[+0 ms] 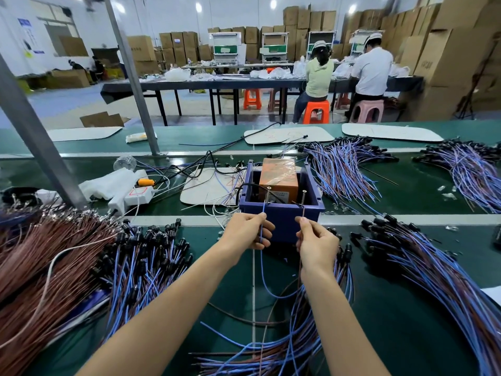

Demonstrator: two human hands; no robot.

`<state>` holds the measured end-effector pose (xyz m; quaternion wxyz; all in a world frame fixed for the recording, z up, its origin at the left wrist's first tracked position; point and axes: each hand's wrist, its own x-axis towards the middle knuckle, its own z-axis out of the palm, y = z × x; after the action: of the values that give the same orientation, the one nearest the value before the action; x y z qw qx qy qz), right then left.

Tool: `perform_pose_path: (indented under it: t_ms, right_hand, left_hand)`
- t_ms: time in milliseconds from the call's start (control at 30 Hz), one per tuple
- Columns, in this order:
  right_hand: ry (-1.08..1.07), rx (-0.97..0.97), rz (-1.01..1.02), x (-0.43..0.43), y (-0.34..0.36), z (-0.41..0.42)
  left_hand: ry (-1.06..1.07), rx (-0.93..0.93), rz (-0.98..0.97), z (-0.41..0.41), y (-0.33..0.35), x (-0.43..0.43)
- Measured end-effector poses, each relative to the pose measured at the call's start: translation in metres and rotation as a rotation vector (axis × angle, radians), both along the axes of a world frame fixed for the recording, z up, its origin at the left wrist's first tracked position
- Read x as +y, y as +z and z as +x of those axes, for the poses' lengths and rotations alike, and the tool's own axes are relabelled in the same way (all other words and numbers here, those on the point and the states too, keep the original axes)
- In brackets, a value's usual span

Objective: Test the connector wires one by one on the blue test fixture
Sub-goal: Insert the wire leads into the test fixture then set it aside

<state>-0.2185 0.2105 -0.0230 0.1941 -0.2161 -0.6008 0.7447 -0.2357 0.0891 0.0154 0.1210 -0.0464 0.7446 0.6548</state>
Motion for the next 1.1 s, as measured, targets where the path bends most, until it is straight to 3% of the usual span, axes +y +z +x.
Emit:
perform_pose_path:
  t_ms: [500,1100]
  right_hand:
    - [-0.187,0.046,-0.062,-0.019,-0.004,-0.005]
    - [-0.138,0.001,-0.045,-0.024,-0.003,-0.006]
  left_hand:
    - [-0.039,0.003,-0.019,-0.002,-0.008,-0.004]
    - [-0.077,-0.009,-0.055,-0.008,-0.005,-0.005]
